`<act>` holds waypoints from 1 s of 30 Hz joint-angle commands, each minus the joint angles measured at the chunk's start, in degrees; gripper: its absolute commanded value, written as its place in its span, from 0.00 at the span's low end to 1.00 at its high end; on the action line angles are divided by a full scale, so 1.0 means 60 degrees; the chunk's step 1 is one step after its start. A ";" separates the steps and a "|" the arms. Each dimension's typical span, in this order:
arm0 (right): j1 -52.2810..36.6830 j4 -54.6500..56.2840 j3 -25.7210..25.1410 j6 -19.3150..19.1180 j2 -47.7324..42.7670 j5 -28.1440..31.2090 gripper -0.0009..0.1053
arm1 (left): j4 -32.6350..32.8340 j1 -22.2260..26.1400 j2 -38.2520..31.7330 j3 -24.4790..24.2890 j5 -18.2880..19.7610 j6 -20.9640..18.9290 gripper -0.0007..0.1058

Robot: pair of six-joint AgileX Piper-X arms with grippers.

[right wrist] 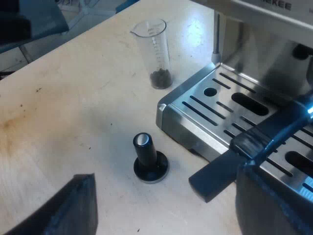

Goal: Pour the beans into the coffee machine

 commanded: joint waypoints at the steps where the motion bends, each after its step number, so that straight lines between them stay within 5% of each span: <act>1: 0.0020 -0.0266 -0.0111 -0.0082 -0.0025 0.0125 0.59 | -0.0899 -0.0034 0.0005 0.0381 -0.0053 -0.0024 0.70; 6: 0.0020 -0.0461 -0.0111 -0.0082 -0.0025 0.0347 0.59 | -0.2589 -0.0034 0.0005 0.1515 -0.0053 -0.0024 0.70; 12: 0.0020 -0.0471 -0.0111 -0.0082 -0.0025 0.0626 0.59 | -0.3349 -0.0034 0.0005 0.2417 -0.0086 -0.0095 0.70; 20: 0.0020 -0.0471 -0.0111 -0.0082 -0.0025 0.0737 0.59 | -0.4487 -0.0034 0.0005 0.3200 -0.0086 -0.0098 0.70; 30: 0.0020 -0.0525 -0.0111 -0.0082 -0.0025 0.0737 0.59 | -0.5889 -0.0034 0.0983 0.3242 -0.0432 -0.0384 0.70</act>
